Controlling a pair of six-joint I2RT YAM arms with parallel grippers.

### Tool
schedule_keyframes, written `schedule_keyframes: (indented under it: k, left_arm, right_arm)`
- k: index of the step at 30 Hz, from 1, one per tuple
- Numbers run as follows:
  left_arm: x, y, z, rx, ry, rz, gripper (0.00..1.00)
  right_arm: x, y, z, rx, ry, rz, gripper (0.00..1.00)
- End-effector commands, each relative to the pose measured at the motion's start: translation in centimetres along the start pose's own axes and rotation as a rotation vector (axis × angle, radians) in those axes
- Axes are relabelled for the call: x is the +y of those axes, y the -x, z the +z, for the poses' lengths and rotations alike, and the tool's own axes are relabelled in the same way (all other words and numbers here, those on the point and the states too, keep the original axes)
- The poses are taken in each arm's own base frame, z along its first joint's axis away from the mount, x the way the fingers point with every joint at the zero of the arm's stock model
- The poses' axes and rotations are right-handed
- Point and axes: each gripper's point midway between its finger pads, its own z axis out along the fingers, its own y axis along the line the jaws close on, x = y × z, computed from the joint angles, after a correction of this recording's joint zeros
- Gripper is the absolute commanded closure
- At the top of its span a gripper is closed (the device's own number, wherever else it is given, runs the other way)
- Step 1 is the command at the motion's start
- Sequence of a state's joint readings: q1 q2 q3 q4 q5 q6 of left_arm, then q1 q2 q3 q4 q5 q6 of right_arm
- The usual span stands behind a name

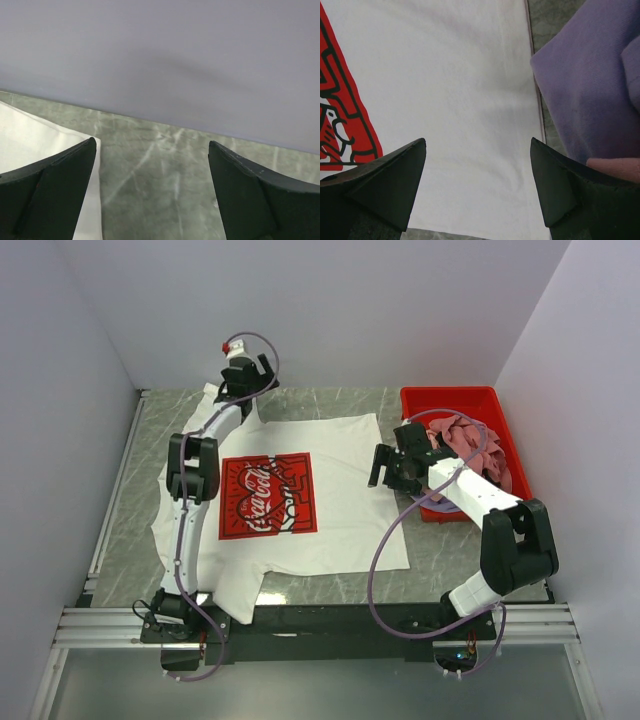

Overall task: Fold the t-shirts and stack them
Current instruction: Flatten the tshirt out

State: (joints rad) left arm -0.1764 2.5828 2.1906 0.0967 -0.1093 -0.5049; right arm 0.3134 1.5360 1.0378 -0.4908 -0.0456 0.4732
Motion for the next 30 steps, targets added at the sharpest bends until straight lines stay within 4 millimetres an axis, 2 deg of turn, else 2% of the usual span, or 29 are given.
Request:
schedule_keyframes:
  k: [1,2,3,4,5,6,7,8,9,10,11,12,13,14,15,16,17,18,19,20,22,23,25,26,30]
  left_arm:
    - [-4.4,10.5,-5.1,-0.137,-0.063,0.024,0.0]
    - [-4.6,11.0,-6.0,-0.131,-0.064,0.022,0.01]
    - [-5.9,13.5,-8.3,-0.154,-0.089,0.015,0.01]
    - [-4.9,11.8,-9.1,-0.098,-0.056,-0.003,0.01]
    - [-4.4,11.8,-10.3,-0.083,-0.025,-0.015,0.0]
    - [-4.8,14.2,-13.0,-0.114,-0.009,-0.025,0.0]
    - [-3.2,12.2,-13.9,-0.065,0.041,-0.031,0.0]
    - [-2.1,11.3,-15.3,-0.025,0.092,-0.033,0.01]
    - [-2.1,13.1,-18.1,-0.053,0.108,-0.05,0.01]
    - [0.7,10.3,-19.0,-0.01,0.203,-0.07,0.0]
    - [0.9,11.3,-21.5,-0.029,0.211,-0.084,0.0]
    - [1.8,10.4,-22.5,-0.012,0.235,-0.087,0.01]
    - [4.3,8.0,-23.3,0.034,0.293,-0.094,0.0]
    - [5.0,8.4,-24.8,0.024,0.311,-0.107,0.01]
    - [6.9,5.9,-25.5,0.078,0.364,-0.119,0.0]
    - [8.6,5.7,-26.1,0.086,0.396,-0.136,0.01]
    - [9.2,5.3,-26.6,0.098,0.399,-0.148,0.01]
    - [10.1,4.5,-26.8,0.12,0.405,-0.16,0.01]
    - [11.8,2.9,-27.1,0.17,0.409,-0.192,0.01]
    - [11.9,1.8,-27.0,0.2,0.397,-0.204,0.01]
    - [14.4,0.3,-27.1,0.24,0.4,-0.237,0.01]
    - [14.8,-0.8,-26.8,0.275,0.398,-0.245,0.01]
    - [15.6,-1.4,-26.5,0.286,0.417,-0.237,0.01]
    - [16.2,-2.3,-26.1,0.306,0.434,-0.233,0.0]
    - [16.6,-4.3,-24.5,0.375,0.426,-0.257,0.01]
  right_arm:
    - [1.1,2.4,-1.4,-0.08,0.039,-0.009,0.1]
    - [1.2,2.5,-1.7,-0.088,0.039,-0.011,0.09]
    - [1.4,2.6,-2.0,-0.098,0.04,-0.015,0.09]
    - [1.5,2.7,-2.1,-0.106,0.033,-0.02,0.09]
    - [1.6,2.8,-2.3,-0.117,0.032,-0.029,0.09]
    - [1.9,2.8,-2.4,-0.118,0.033,-0.033,0.08]
    - [2.3,3.1,-2.6,-0.123,0.04,-0.032,0.08]
    - [2.1,3.5,-2.4,-0.141,0.018,-0.034,0.08]
    - [2.3,3.6,-2.3,-0.146,0.015,-0.032,0.08]
    - [3.1,4.4,-2.6,-0.163,0.026,-0.04,0.08]
    - [3.4,4.3,-1.9,-0.145,0.025,-0.05,0.08]
    - [3.7,4.5,-1.7,-0.142,0.018,-0.056,0.08]
    - [5.0,5.3,-2.0,-0.155,0.035,-0.081,0.08]
    - [5.1,5.2,-1.2,-0.137,0.021,-0.091,0.07]
    - [5.8,6.1,-1.3,-0.163,0.02,-0.104,0.07]
    - [6.4,6.3,-1.1,-0.163,0.029,-0.118,0.07]
    - [6.7,6.3,0.0,-0.145,0.025,-0.124,0.07]
    - [7.1,6.4,0.4,-0.134,0.034,-0.125,0.07]
    - [7.5,6.9,1.3,-0.124,0.033,-0.129,0.07]
    - [7.8,7.0,1.9,-0.116,0.033,-0.135,0.07]
    - [8.4,7.8,2.6,-0.114,0.035,-0.145,0.07]
    - [8.1,7.4,4.0,-0.088,0.016,-0.15,0.07]
    - [8.1,7.7,4.8,-0.081,0.002,-0.158,0.07]
    - [7.7,7.3,5.9,-0.061,-0.017,-0.16,0.07]
    - [7.0,7.4,7.7,-0.047,-0.059,-0.165,0.07]
